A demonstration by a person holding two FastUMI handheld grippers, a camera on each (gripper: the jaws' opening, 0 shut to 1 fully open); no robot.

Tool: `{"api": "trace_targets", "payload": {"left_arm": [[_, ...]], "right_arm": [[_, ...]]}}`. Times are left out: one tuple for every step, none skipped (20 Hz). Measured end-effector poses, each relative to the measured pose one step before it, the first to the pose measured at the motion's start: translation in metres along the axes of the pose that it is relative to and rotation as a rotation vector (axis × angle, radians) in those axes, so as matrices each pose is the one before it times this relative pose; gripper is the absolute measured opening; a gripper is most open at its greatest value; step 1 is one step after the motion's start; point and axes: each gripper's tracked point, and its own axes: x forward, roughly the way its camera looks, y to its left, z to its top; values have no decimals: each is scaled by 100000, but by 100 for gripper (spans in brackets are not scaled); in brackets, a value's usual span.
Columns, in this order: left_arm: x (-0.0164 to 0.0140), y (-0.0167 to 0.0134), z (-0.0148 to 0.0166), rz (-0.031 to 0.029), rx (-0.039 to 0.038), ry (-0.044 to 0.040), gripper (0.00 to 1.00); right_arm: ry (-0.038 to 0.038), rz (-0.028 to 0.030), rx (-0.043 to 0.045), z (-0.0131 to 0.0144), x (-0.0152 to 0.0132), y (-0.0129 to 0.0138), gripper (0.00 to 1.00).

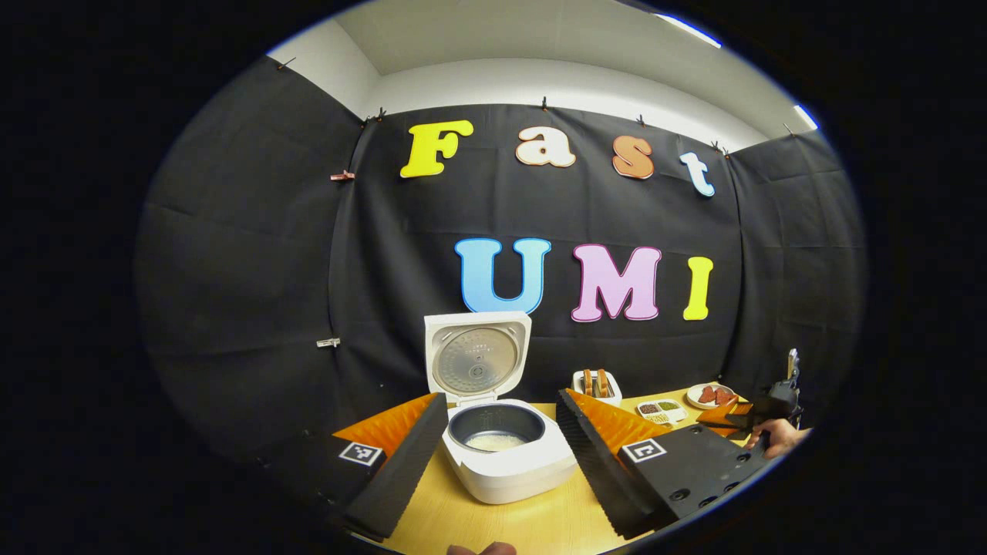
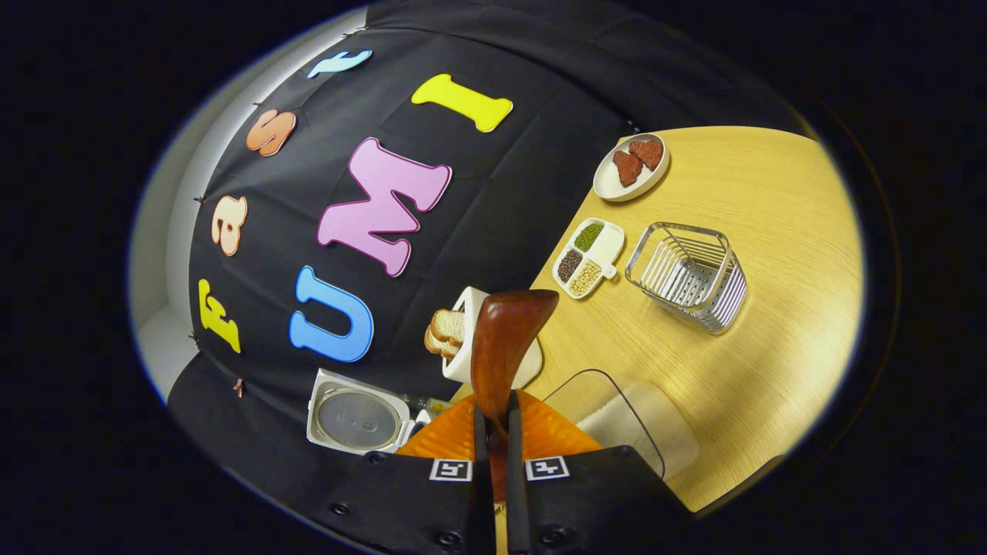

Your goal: Close the left gripper, press the button to open the rice cooker; take a wooden spoon from the chopstick holder with the right hand, scoop a spoonful of rice and pour it into the rice cooker, then put the wooden spoon back into the chopstick holder.

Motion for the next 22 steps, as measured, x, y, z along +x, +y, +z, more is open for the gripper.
{"api": "trace_targets", "payload": {"left_arm": [[-46, -14, -34, -140, 81, -234, 97], [14, -101, 57, -214, 129, -380, 97], [42, -52, -92, -259, -5, -132, 97], [68, -139, -100, -432, -463, -35, 97], [46, -167, -83, -598, -778, 95, 97], [82, -120, -247, -262, -879, 311, 97], [49, -43, -317, -243, -905, 469, 97], [-57, -29, -183, -211, -849, 249, 97], [8, 51, -259, -185, -692, 274, 97], [-8, 110, -185, -79, -517, 418, 97], [39, 139, -276, -11, -208, 402, 97], [-81, 212, -161, 240, -86, 395, 97], [-82, 237, -187, 526, -124, 191, 97], [-109, 106, -11, 41, -365, -236, 97], [-39, 48, -157, 69, -852, 9, 97], [-112, 152, -157, 183, -906, 256, 98], [-144, 107, -104, -67, -635, 298, 99], [-124, 120, -120, 47, -34, 165, 98], [-64, 206, -64, 210, 530, -37, 98], [-149, 260, 113, 283, 992, -108, 97], [-90, 102, 49, -114, 1004, -596, 97], [-172, 188, 326, -88, 929, -896, 98]], "right_arm": [[-418, -201, -521, 479, -71, 609, 10], [922, 608, -31, 47, -113, 886, 11], [1301, 1216, 827, 103, -7, 1106, 11], [676, 958, 1140, 131, -33, 1028, 11], [253, 834, 1144, 76, 90, 978, 11], [13, 722, 1247, 50, 64, 979, 10], [69, 1047, 1365, -125, 240, 1095, 10], [338, 1716, 1247, -284, 58, 1348, 10], [364, 1935, 1077, -289, 203, 1333, 10], [-22, 1777, 858, -338, 346, 1321, 11], [856, 1670, 427, -505, 433, 1247, 10], [613, 1251, -412, -517, 474, 1224, 11], [497, 1052, -1092, -579, 595, 1112, 10], [979, 1019, -1088, -600, 540, 1145, 10], [579, 1065, -959, -554, 421, 1244, 10], [868, 1296, -459, -785, 602, 1304, 10], [1355, 1236, 133, -748, 816, 982, 10], [852, 449, 305, -828, 954, 692, 10], [880, -117, 163, -783, 1111, 554, 10], [598, -67, -285, -802, 957, 470, 10], [476, 85, -1095, -865, 967, 352, 10], [502, 43, -1301, -1019, 1028, 453, 10]]}}
